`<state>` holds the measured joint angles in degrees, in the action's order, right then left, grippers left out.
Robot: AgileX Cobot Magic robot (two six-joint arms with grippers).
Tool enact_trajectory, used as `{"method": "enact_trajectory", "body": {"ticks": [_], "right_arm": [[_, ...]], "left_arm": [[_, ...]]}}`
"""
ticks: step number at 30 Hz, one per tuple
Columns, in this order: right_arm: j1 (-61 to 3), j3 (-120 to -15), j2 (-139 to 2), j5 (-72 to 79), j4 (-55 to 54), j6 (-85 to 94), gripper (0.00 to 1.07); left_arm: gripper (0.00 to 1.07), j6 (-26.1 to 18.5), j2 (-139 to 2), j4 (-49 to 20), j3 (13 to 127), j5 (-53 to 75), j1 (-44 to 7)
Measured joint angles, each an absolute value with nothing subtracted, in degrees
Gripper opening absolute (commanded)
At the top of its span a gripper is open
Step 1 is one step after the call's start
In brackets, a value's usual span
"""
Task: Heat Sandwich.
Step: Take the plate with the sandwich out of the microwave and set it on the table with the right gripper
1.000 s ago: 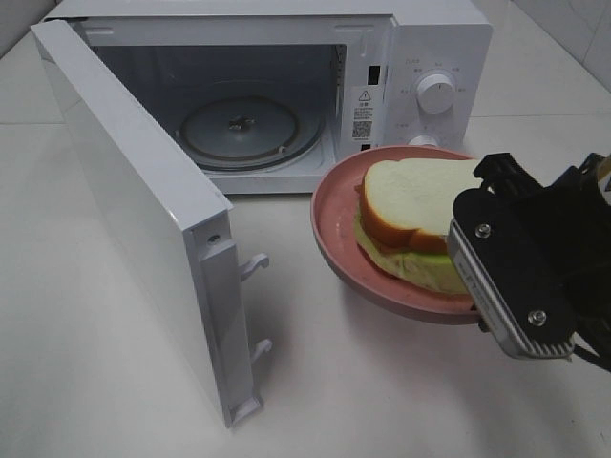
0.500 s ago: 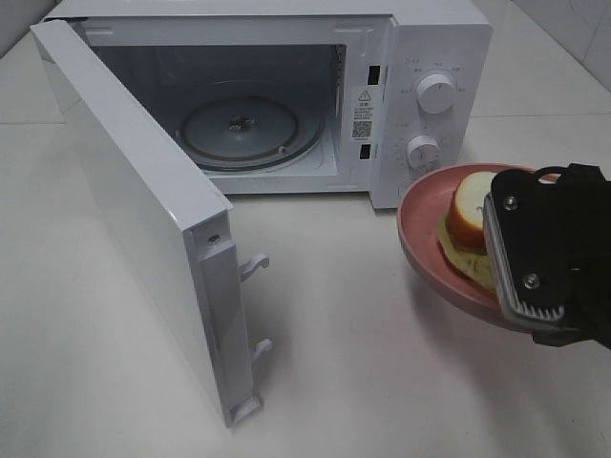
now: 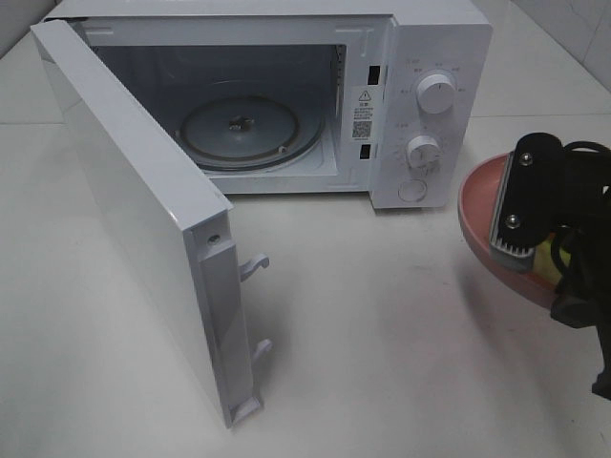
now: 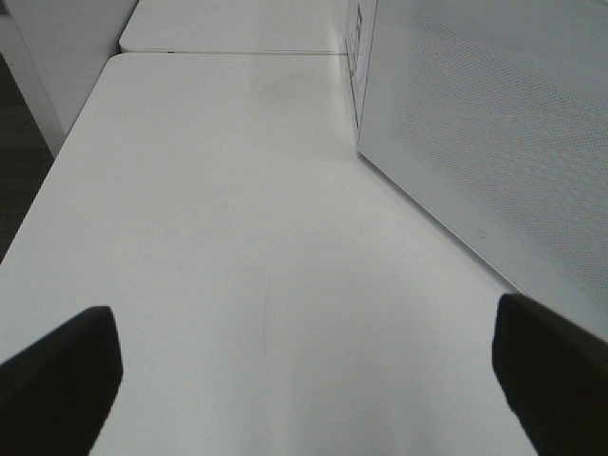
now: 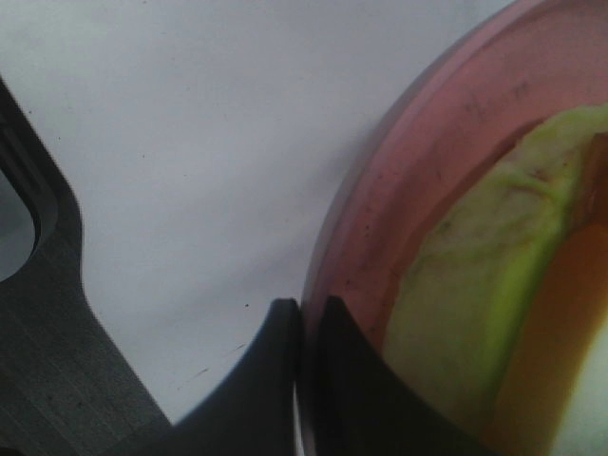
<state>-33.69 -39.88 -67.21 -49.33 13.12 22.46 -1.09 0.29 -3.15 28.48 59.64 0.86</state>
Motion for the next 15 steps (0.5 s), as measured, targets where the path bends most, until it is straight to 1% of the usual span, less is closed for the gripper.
{"method": "enact_trajectory", "body": {"ticks": [5, 9, 13, 15], "right_arm": [[-33.69, -39.88, -67.21, -49.68, 16.50, 13.58, 0.01], [-33.46, -39.88, -67.21, -50.08, 17.70, 10.43, 0.01], [-31.05, -39.88, -67.21, -50.19, 18.11, 8.77, 0.01], [-28.88, -39.88, -67.27, -50.08, 18.28, 8.37, 0.00]], "left_arm": [[1.00, -1.09, 0.29, -3.15, 28.48, 59.64, 0.86], [1.00, -1.09, 0.29, -3.15, 28.48, 59.64, 0.86], [1.00, -1.09, 0.29, -3.15, 28.48, 59.64, 0.86], [1.00, -1.09, 0.29, -3.15, 28.48, 59.64, 0.86]]}}
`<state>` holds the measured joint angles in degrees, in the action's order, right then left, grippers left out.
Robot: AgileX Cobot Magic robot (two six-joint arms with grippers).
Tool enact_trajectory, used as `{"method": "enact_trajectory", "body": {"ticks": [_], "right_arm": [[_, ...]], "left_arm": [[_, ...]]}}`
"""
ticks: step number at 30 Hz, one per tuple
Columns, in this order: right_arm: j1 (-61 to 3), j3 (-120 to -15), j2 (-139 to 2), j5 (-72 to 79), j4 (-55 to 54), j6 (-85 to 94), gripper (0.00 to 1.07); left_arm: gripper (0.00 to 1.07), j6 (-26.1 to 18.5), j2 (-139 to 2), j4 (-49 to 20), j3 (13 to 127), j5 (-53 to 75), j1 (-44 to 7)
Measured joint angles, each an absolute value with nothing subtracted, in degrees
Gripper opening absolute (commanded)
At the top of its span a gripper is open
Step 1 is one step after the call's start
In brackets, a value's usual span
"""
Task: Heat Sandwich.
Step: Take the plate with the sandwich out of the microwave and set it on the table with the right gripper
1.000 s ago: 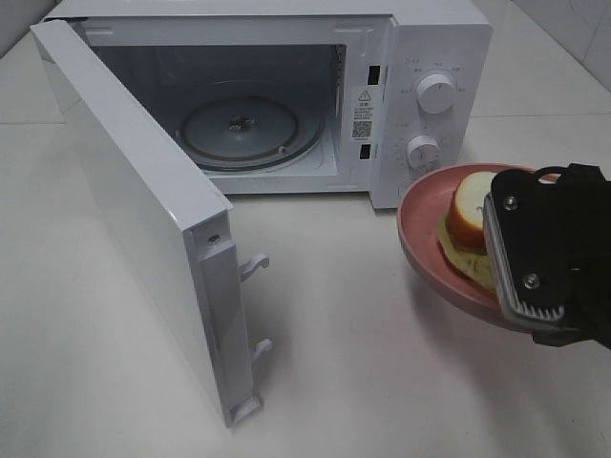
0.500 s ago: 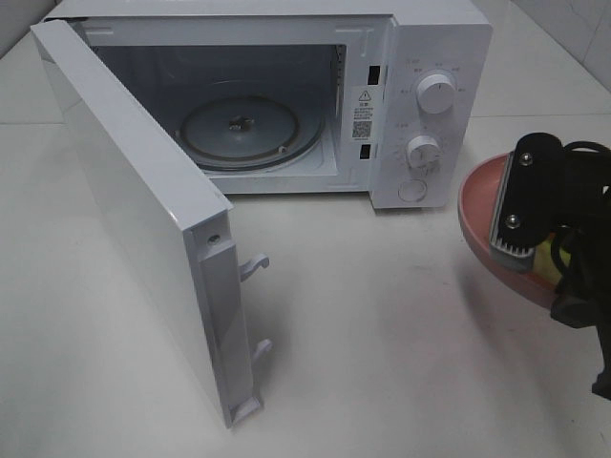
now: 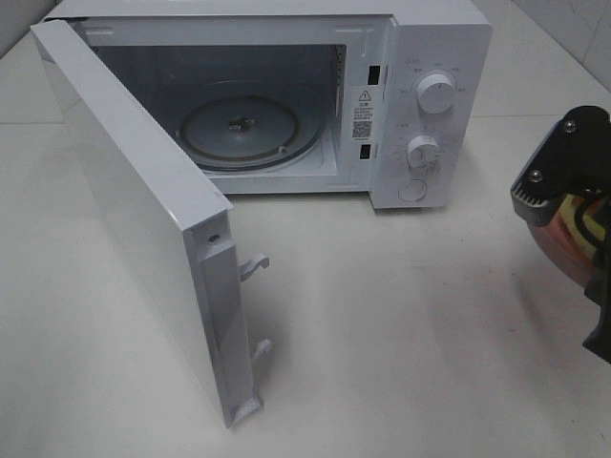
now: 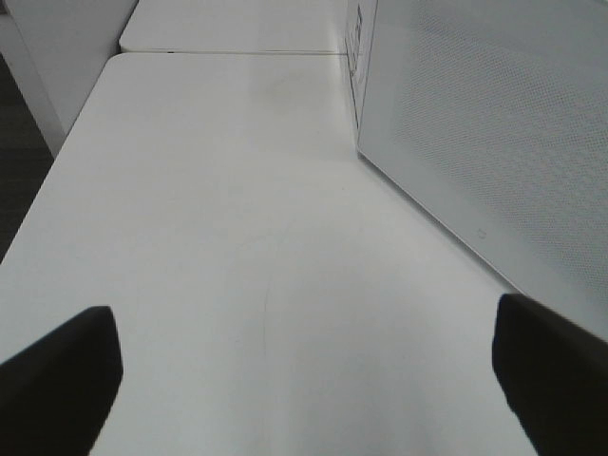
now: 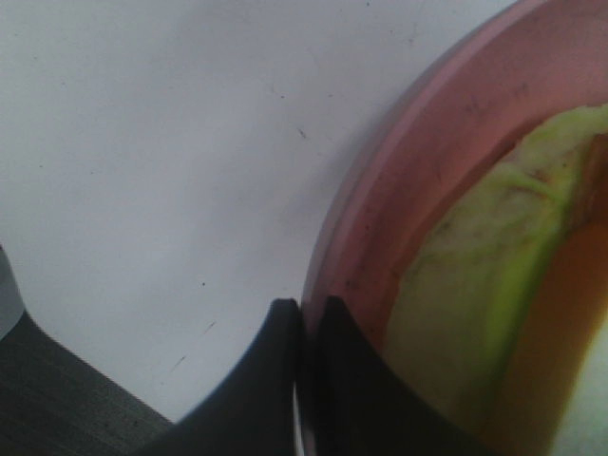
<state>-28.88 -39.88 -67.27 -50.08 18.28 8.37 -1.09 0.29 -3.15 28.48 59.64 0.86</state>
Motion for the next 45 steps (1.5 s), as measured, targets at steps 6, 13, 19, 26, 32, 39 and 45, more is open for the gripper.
{"method": "enact_trajectory", "body": {"ticks": [6, 13, 19, 26, 32, 39, 45], "right_arm": [[-25.90, -39.88, -67.61, -47.44, 18.56, 7.68, 0.00], [-20.17, -39.88, -69.56, -44.29, 18.91, 7.22, 0.00], [-17.53, -39.88, -73.34, -40.85, 20.05, 3.61, 0.00], [-15.01, -39.88, -78.04, -37.30, 23.26, -2.01, 0.00], [-12.66, -39.88, -81.82, -33.92, 23.66, -4.64, 0.00], [-10.94, -39.88, -85.83, -30.54, 24.24, -6.42, 0.00], [-10.94, -39.88, -89.73, -28.76, 26.53, -9.91, 0.00]], "left_arm": [[1.00, -1.09, 0.29, -3.15, 28.48, 59.64, 0.86], [1.00, -1.09, 0.29, -3.15, 28.48, 59.64, 0.86], [1.00, -1.09, 0.29, -3.15, 28.48, 59.64, 0.86], [1.00, -1.09, 0.29, -3.15, 28.48, 59.64, 0.86], [1.00, -1.09, 0.29, -3.15, 28.48, 59.64, 0.86], [1.00, -1.09, 0.29, -3.15, 28.48, 59.64, 0.86], [1.00, -1.09, 0.29, -3.15, 28.48, 59.64, 0.86]]}}
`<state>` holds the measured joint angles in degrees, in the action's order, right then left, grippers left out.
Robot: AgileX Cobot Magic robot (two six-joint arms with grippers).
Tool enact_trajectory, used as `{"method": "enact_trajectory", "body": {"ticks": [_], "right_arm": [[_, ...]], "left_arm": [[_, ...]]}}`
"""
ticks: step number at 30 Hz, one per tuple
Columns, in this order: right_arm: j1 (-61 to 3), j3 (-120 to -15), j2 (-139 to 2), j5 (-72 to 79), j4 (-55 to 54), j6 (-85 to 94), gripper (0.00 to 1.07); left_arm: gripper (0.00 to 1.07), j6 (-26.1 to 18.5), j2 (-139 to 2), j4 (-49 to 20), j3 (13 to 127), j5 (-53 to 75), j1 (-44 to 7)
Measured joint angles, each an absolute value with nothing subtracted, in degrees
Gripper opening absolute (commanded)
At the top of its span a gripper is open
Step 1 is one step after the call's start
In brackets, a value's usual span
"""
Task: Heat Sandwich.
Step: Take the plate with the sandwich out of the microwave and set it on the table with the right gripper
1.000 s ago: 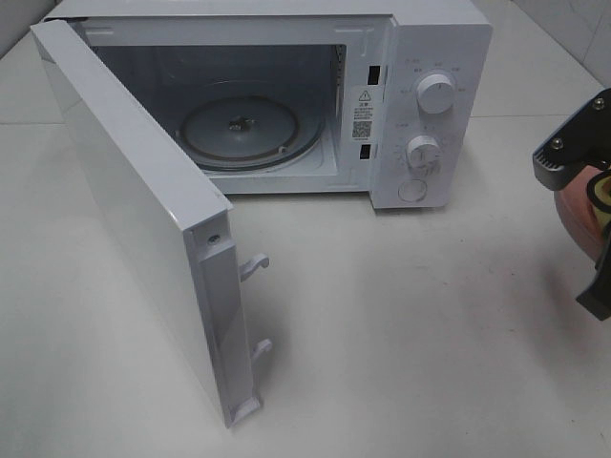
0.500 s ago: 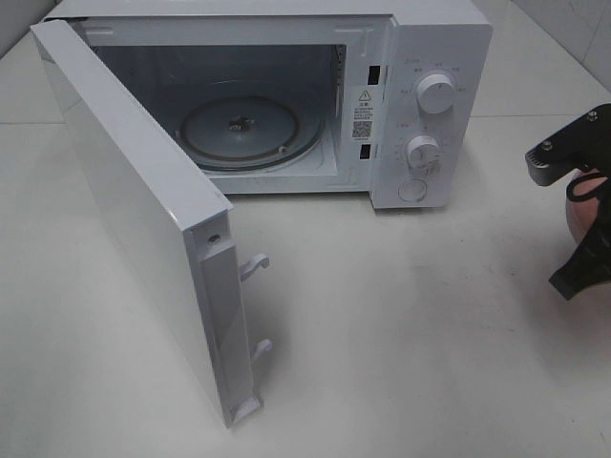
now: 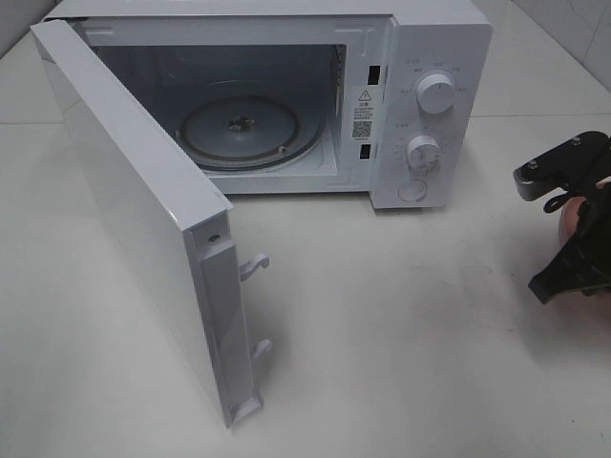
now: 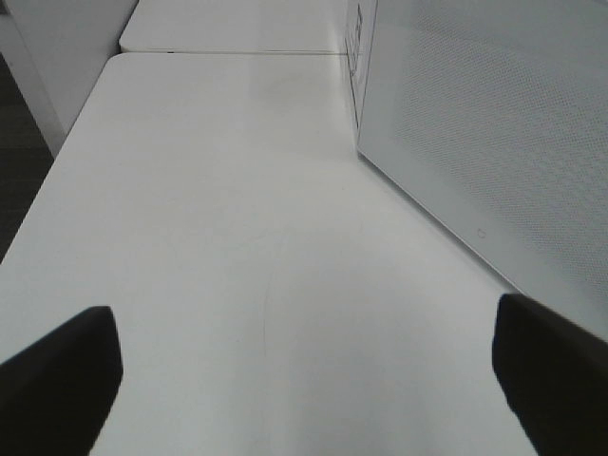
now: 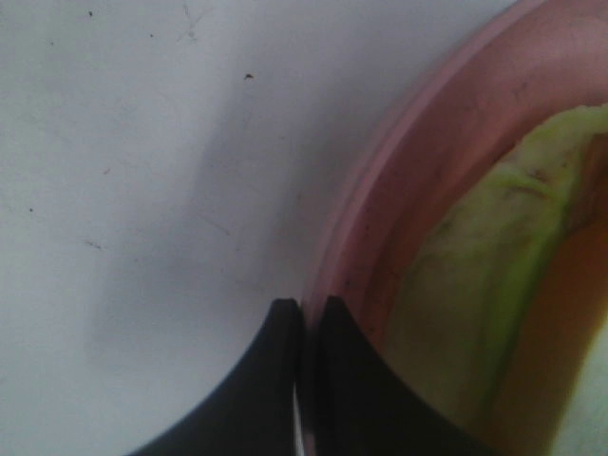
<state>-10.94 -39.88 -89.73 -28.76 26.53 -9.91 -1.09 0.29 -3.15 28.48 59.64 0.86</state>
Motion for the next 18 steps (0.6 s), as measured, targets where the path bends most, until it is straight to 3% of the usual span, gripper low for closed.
{"method": "enact_trajectory", "body": {"ticks": [18], "right_arm": [[-5.61, -39.94, -96.60, -23.26, 28.13, -12.43, 0.01]], "left_arm": [[1.00, -1.09, 0.29, -3.15, 28.48, 59.64, 0.86]]}}
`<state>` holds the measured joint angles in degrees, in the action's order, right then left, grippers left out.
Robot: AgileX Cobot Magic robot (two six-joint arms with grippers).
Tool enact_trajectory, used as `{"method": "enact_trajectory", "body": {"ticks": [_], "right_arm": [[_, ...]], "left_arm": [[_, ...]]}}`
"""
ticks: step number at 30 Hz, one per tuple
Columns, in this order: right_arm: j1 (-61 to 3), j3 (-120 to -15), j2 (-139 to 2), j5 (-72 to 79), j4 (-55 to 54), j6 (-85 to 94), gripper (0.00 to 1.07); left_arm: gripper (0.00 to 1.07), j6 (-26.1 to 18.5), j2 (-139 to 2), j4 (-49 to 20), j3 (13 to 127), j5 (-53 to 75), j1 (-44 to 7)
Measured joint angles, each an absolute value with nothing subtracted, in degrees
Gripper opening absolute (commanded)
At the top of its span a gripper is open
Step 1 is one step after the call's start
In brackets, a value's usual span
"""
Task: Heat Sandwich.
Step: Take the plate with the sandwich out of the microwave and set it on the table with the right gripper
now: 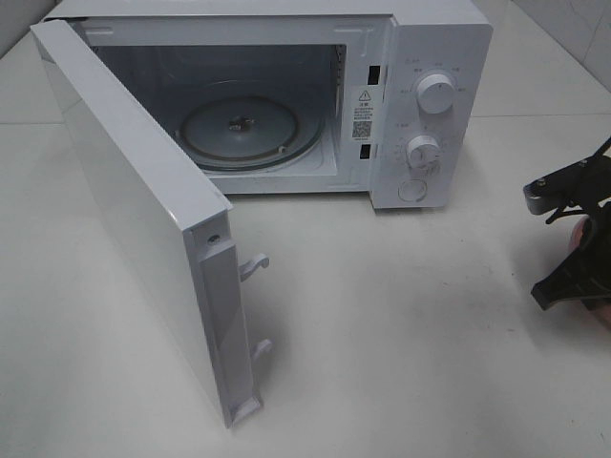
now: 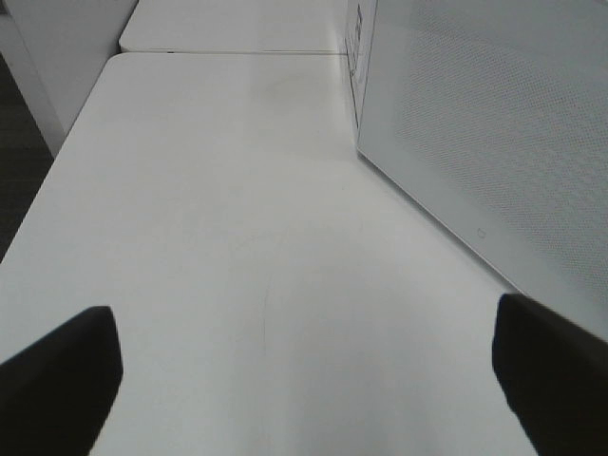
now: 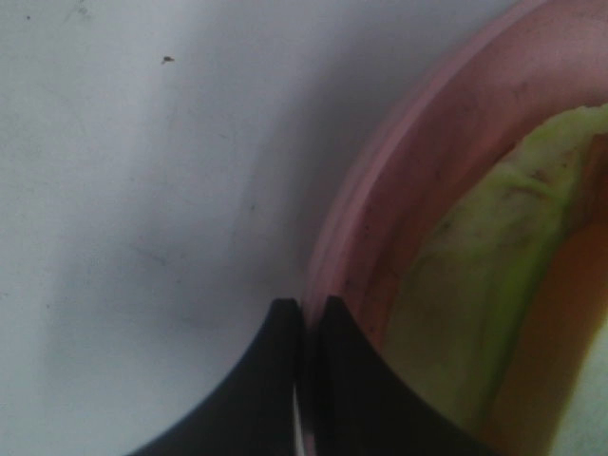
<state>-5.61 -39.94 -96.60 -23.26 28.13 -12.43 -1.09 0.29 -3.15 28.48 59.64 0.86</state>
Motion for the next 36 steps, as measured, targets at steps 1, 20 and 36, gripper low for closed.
{"method": "enact_trajectory", "body": {"ticks": [1, 20, 36], "right_arm": [[-5.61, -39.94, -96.89, -23.26, 28.13, -12.43, 0.01], [-5.61, -39.99, -98.43, -23.72, 28.53, -12.43, 0.31], [-5.61, -41.25, -91.62, -30.08, 25.78, -12.43, 0.75]], "left_arm": [[1.00, -1.09, 0.29, -3.15, 28.48, 59.64, 0.86], [1.00, -1.09, 0.29, -3.15, 28.48, 59.64, 0.86], [1.00, -1.09, 0.29, -3.15, 28.48, 59.64, 0.86]]}}
